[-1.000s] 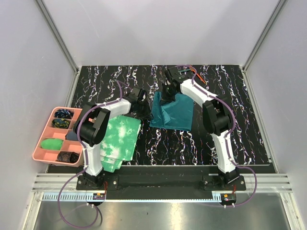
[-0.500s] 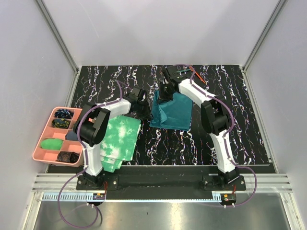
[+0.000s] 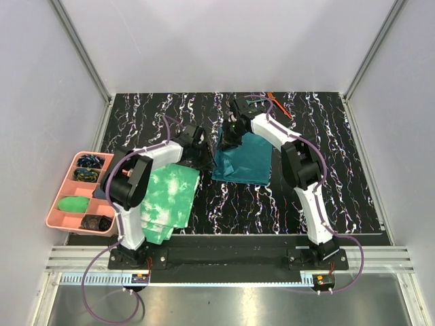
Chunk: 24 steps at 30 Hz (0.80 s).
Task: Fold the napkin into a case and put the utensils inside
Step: Fold the rectangle-folded napkin at the center of the board, then smooth out the square-folded napkin at the center of the board.
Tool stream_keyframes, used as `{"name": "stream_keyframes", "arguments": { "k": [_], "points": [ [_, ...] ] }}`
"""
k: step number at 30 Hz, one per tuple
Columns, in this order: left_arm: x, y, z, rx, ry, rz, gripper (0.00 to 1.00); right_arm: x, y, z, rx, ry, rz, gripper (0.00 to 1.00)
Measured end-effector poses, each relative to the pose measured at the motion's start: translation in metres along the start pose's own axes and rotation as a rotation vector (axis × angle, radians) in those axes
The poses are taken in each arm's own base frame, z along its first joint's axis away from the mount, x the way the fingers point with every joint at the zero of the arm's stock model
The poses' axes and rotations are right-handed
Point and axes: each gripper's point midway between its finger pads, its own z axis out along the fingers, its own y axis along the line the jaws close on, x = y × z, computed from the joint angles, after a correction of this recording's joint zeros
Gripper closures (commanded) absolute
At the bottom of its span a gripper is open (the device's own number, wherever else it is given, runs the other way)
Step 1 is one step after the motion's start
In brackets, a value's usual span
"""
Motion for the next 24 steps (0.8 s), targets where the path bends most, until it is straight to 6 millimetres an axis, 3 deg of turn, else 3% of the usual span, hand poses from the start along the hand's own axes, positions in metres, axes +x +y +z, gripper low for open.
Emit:
{"name": "stream_keyframes", "arguments": {
  "k": [3, 6, 9, 11, 16, 18, 21, 24],
  "points": [
    [-0.003, 0.004, -0.015, 0.001, -0.019, -0.014, 0.55, 0.001, 0.012, -0.001, -0.064, 0.015, 0.004, 0.52],
    [-0.018, 0.001, -0.036, 0.023, -0.072, -0.022, 0.52, 0.001, 0.017, -0.004, -0.116, 0.019, 0.004, 0.45],
    [-0.033, -0.008, -0.056, 0.056, -0.129, -0.015, 0.52, 0.007, 0.005, -0.019, -0.114, 0.022, 0.027, 0.46],
    [-0.037, -0.015, -0.063, 0.082, -0.148, 0.001, 0.55, 0.009, -0.008, -0.04, -0.11, 0.007, 0.053, 0.46],
    [-0.03, -0.025, -0.049, 0.114, -0.091, 0.019, 0.57, 0.015, -0.04, -0.097, -0.091, -0.073, 0.091, 0.65],
    [-0.022, -0.024, -0.036, 0.11, -0.052, 0.022, 0.55, 0.027, -0.049, -0.11, -0.088, -0.083, 0.101, 0.64],
    [-0.01, -0.02, -0.021, 0.093, -0.005, 0.023, 0.5, 0.05, -0.065, -0.112, -0.07, -0.055, 0.118, 0.58],
    [-0.004, -0.018, -0.021, 0.074, 0.003, 0.049, 0.4, 0.074, -0.085, -0.105, -0.029, -0.017, 0.138, 0.56]
  ]
}}
